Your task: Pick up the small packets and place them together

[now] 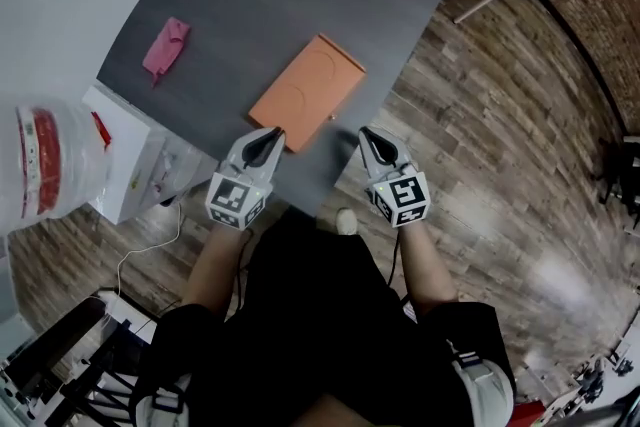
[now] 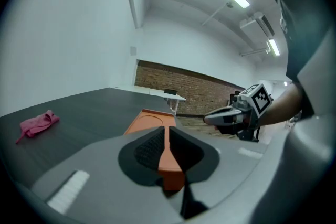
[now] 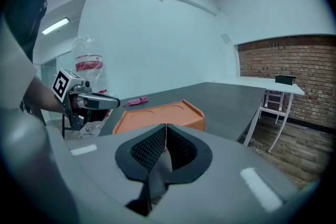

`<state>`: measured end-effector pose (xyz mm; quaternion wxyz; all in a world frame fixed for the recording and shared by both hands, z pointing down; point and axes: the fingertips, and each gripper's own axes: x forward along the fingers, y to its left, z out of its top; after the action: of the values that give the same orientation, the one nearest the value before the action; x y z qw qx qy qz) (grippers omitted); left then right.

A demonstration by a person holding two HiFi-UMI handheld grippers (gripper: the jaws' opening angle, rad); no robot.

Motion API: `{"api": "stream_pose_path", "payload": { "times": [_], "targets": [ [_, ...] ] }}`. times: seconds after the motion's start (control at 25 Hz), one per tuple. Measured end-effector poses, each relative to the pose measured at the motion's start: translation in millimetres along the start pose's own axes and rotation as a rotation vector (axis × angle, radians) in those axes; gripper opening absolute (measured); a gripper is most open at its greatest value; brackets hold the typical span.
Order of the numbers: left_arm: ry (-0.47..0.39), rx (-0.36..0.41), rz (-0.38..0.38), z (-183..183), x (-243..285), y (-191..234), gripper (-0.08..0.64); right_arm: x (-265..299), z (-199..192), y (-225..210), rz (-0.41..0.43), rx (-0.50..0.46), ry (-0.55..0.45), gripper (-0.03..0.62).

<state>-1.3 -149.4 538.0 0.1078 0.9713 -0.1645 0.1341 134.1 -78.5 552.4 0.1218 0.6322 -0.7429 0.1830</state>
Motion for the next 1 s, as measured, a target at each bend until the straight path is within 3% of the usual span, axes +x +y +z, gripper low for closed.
{"api": "stream_pose_path", "payload": {
  "times": [0.2,0.36,0.56,1.0],
  "targets": [
    [0.042,0.026,-0.036,-5.7,9.0,8.0,0.060,23.4,-18.2,6.6,0.006,-0.039,0.088,0.035],
    [0.039,0.048,0.002,0.0,14.6,32.2,0.086,40.6,-33.2,9.7,-0.004,-0.054,0.154,0.067],
    [0.115,0.057,0.038,-10.6,30.9,61.3,0.203,57.8,-52.1,11.2,-0.021,-0.080,0.244,0.119],
    [0.206,0.001,0.047,-25.5,50.9,73.4,0.212,74.7,-67.3,12.9,0.002,-0.129,0.309,0.138]
  ]
}}
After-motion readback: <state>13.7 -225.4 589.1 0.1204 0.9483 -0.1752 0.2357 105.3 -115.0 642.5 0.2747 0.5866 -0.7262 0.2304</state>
